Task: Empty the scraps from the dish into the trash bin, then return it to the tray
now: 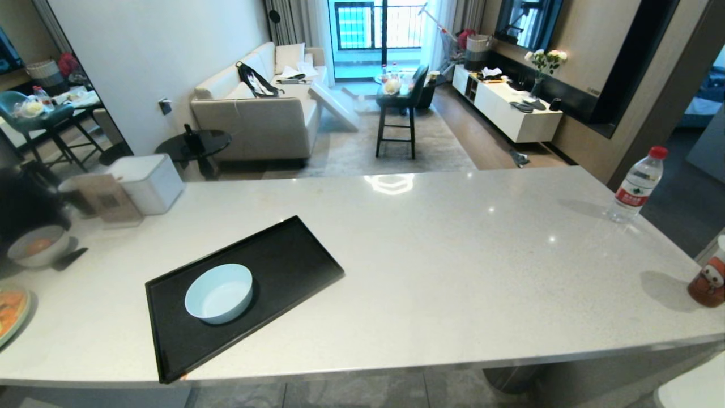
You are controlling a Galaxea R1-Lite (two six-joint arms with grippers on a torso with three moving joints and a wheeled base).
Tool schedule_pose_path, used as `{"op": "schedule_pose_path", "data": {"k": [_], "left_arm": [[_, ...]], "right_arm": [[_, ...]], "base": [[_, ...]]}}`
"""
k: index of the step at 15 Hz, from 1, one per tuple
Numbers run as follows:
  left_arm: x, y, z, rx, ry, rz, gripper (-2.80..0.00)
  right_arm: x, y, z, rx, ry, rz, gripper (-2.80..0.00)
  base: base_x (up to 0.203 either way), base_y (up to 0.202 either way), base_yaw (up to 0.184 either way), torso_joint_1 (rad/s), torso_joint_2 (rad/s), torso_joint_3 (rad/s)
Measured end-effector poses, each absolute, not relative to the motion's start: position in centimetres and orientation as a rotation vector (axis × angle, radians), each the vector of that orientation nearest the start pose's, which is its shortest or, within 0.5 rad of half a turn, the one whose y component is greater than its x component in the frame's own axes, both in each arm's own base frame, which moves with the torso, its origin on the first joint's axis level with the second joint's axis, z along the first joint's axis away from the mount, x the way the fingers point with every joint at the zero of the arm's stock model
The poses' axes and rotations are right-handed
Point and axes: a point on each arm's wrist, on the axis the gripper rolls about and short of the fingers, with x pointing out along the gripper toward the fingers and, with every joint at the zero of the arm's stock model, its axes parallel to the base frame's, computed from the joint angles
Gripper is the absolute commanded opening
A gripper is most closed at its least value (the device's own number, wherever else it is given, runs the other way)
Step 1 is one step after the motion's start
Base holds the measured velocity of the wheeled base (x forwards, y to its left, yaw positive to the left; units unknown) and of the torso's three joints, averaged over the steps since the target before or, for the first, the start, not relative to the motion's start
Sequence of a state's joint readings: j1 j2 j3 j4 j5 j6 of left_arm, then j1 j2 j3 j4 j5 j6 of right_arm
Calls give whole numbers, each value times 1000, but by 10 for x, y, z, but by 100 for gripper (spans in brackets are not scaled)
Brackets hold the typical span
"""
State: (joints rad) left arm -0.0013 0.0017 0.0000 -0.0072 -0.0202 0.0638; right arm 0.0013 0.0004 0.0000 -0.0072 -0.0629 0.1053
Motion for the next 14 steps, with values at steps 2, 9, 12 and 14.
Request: {"op": "schedule_pose_path", "data": {"k": [2,9,12,14], "left_arm": [[-23,0,76,63,-6,-22,-280],[-23,0,76,62,-6,-22,-280],[-23,0,76,56,-5,-21,-280],[-23,0,76,56,-5,-21,-280]], "right_arm": [[-23,-1,76,106,-10,-61,-280],[-23,-1,76,105,-10,-61,-280],[-23,-1,76,107,-10,-61,-280],[-23,-1,76,107,-10,-61,-280]], "base": [[0,0,0,0,0,0],[0,0,0,0,0,0],[0,0,0,0,0,0],[0,0,0,0,0,0]]}}
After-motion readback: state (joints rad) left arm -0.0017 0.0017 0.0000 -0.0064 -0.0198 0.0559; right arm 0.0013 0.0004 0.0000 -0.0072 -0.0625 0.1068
